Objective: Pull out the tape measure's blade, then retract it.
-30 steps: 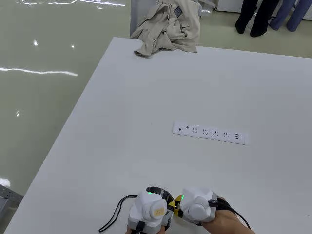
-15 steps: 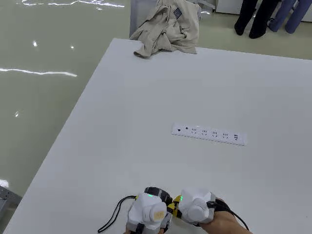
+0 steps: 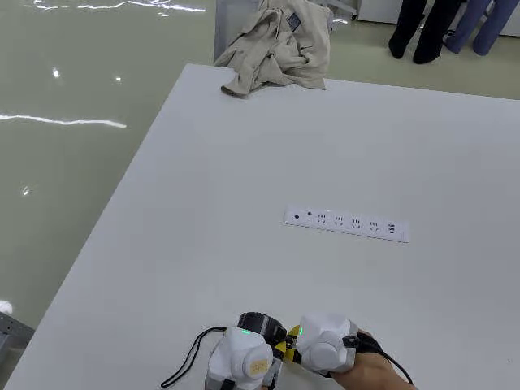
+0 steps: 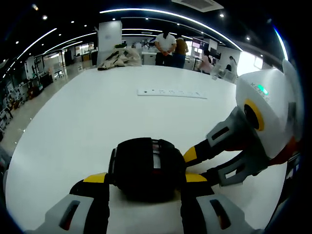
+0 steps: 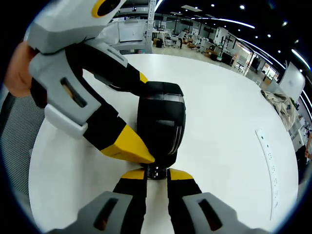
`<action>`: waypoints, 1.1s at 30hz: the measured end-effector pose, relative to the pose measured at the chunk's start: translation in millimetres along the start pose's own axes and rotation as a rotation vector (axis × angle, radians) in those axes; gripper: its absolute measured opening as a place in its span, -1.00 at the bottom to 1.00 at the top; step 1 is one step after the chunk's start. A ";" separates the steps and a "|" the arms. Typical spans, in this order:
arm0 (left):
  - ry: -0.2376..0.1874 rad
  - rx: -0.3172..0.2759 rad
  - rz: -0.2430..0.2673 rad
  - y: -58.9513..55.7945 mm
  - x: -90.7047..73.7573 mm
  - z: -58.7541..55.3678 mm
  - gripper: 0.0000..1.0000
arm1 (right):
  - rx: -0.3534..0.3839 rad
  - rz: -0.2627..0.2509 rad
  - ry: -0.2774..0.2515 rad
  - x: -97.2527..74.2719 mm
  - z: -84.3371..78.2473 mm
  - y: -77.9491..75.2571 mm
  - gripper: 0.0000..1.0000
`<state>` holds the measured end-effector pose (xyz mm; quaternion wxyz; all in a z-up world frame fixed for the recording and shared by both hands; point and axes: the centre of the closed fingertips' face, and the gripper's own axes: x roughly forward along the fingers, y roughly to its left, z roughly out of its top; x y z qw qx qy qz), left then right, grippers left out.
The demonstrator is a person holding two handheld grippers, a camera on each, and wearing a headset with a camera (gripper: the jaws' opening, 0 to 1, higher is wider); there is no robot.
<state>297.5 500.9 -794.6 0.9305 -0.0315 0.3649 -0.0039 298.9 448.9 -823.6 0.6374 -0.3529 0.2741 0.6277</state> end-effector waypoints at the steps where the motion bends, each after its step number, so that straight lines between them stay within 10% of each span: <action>1: 0.001 -0.001 0.000 -0.2 0.1 0.0 0.12 | 0.001 -0.002 0.001 -0.1 -0.1 -0.1 -0.68; 33: -0.023 -0.011 -0.024 -5.9 -11.3 8.4 0.29 | 0.181 -0.100 -0.022 -5.2 -6.1 -0.9 -0.42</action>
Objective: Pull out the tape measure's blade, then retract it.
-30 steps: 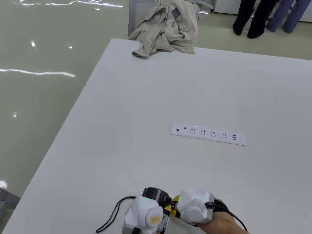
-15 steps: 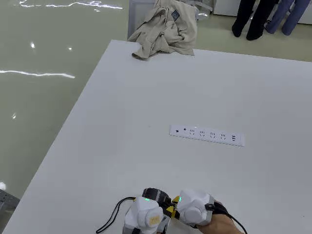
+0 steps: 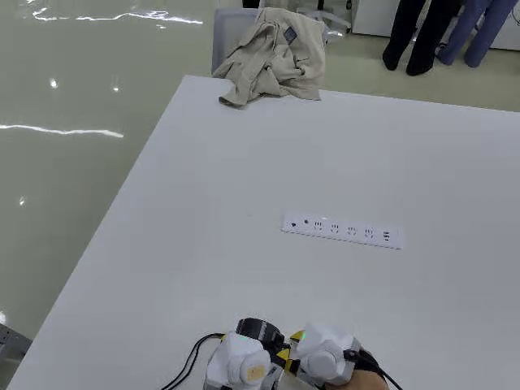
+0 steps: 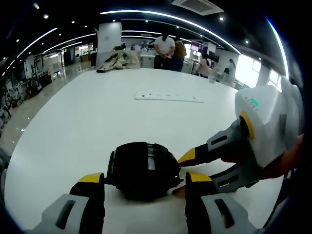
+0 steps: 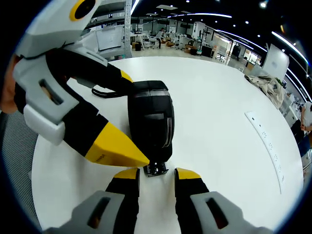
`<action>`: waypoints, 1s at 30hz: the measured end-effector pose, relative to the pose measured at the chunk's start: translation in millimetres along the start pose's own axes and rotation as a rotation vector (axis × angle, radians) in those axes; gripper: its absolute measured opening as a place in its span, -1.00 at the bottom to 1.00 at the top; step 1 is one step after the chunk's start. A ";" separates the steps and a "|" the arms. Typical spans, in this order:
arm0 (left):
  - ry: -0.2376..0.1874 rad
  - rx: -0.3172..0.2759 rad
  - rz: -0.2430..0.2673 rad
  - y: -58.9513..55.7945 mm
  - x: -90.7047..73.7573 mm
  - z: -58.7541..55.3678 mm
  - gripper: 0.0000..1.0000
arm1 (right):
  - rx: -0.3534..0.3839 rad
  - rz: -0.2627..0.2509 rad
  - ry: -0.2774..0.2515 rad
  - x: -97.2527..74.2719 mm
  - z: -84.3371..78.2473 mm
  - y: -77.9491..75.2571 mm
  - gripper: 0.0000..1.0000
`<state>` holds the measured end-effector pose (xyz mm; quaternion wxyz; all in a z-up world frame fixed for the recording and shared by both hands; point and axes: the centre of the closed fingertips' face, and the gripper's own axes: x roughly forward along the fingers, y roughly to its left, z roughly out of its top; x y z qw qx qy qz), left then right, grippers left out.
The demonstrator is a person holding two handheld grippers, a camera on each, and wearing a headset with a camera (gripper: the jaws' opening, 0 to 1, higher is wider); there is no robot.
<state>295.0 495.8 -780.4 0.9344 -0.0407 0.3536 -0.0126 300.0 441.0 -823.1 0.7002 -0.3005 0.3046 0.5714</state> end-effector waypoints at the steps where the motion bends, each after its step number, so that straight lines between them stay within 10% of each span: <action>1: 0.001 0.002 0.000 0.4 -0.4 -0.3 0.30 | 0.022 -0.002 -0.001 -1.3 -1.2 0.7 -0.42; 30: -0.042 -0.004 -0.023 13.1 -32.9 -4.2 0.35 | 0.264 -0.149 -0.115 -44.3 1.6 19.3 -0.25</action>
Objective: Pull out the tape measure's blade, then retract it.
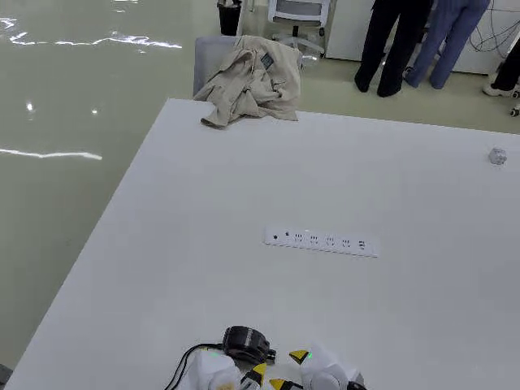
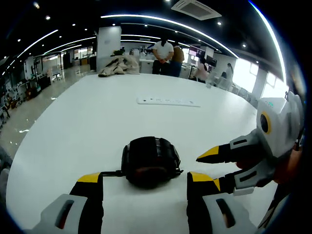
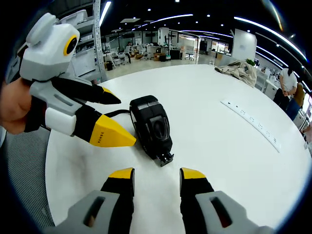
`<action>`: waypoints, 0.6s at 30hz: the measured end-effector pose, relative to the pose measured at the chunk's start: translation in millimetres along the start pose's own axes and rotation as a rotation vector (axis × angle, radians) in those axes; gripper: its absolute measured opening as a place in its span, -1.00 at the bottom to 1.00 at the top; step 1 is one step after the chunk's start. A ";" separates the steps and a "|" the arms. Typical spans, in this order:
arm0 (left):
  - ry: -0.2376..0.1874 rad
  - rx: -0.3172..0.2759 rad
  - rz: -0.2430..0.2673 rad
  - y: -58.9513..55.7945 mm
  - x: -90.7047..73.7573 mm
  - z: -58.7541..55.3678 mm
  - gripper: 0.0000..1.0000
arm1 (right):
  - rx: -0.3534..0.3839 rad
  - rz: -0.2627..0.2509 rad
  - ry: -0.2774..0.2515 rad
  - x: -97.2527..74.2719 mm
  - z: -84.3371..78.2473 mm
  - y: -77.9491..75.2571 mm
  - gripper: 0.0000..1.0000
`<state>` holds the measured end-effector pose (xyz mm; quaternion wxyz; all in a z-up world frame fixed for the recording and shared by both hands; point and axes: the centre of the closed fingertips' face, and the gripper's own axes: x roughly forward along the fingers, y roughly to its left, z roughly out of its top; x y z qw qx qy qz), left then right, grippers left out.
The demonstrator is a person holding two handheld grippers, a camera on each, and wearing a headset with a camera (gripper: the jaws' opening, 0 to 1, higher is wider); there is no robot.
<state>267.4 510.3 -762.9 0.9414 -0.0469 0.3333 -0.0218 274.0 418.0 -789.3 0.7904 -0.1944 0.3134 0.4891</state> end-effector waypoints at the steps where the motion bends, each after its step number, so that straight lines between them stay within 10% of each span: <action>1: -0.001 0.000 -0.002 0.3 -1.9 -0.4 0.35 | 0.005 -0.007 -0.004 -2.9 1.1 1.2 -0.25; 18: -0.037 0.036 -0.062 -1.4 -30.3 -7.0 0.41 | 0.069 -0.089 -0.068 -44.2 10.1 14.2 -0.15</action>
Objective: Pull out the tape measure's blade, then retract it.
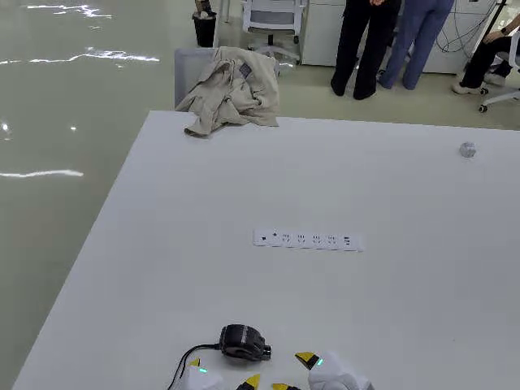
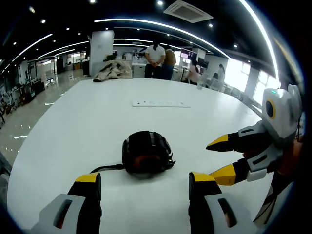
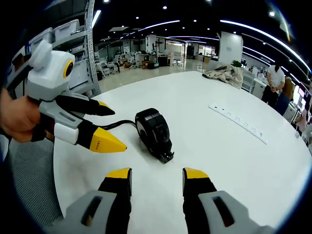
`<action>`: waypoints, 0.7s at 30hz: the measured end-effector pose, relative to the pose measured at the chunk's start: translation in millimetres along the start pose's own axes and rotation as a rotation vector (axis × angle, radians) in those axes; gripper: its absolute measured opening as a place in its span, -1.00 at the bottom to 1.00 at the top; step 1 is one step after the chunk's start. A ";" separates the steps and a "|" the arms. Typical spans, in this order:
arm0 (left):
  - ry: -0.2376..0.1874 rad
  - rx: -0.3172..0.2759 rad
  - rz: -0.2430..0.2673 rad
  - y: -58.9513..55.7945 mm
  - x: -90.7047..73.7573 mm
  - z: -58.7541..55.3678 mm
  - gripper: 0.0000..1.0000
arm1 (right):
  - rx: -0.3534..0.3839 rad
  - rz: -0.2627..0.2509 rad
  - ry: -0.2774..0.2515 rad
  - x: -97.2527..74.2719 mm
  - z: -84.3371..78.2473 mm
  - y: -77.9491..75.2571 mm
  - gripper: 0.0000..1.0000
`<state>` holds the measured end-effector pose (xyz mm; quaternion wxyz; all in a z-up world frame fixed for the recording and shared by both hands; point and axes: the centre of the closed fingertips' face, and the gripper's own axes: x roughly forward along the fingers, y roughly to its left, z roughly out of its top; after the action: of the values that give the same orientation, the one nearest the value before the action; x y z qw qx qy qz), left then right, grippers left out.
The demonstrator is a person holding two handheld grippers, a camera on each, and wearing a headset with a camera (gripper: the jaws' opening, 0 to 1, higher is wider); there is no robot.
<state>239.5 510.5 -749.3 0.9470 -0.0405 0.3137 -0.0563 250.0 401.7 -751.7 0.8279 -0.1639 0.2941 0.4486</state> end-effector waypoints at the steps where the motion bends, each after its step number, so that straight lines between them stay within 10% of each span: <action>1: -0.008 0.002 -0.007 -0.6 -3.0 1.4 0.43 | 0.007 -0.002 -0.004 -2.9 -0.1 1.9 -0.14; 21: -0.033 0.046 -0.044 6.9 -44.3 -1.8 0.55 | 0.172 -0.020 -0.085 -40.6 10.1 26.5 -0.01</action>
<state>203.7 523.2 -725.4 0.9512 -0.0266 0.2957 -0.0836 213.9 395.3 -718.4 0.8552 -0.0758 0.2944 0.4198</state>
